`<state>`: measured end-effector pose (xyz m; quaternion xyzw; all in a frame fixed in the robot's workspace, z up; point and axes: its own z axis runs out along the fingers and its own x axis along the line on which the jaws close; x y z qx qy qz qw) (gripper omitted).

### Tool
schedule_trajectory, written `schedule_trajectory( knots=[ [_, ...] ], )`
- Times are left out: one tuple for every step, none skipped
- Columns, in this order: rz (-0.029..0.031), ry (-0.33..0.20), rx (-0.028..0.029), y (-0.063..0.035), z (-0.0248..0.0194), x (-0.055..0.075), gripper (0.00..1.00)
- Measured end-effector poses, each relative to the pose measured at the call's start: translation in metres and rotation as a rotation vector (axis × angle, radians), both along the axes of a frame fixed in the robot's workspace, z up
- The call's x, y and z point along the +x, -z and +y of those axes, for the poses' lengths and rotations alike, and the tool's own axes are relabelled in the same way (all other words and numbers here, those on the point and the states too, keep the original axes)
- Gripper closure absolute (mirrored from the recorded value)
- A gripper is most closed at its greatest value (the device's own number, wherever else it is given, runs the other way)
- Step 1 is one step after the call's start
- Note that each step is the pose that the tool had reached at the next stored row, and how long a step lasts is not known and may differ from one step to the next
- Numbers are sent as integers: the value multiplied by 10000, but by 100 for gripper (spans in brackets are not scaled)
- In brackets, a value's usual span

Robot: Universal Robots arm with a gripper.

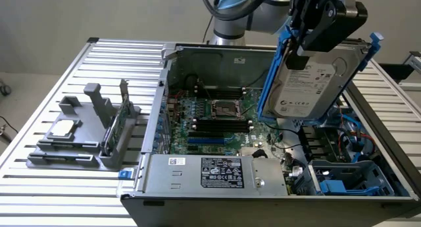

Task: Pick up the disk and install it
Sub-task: 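Pick up the disk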

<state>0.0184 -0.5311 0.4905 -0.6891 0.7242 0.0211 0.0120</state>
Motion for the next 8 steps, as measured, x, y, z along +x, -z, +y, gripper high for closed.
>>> schedule_trajectory(
  knots=[
    [0,0,1,0,-26,17,67],
    [0,0,3,0,-54,34,67],
    [0,0,4,0,-84,52,67],
    [0,1,6,0,-111,65,67],
    [0,0,10,1,-141,78,67],
    [0,0,15,2,-171,87,67],
    [0,1,21,2,-202,94,67],
    [0,0,26,3,-234,100,67]
  ],
)
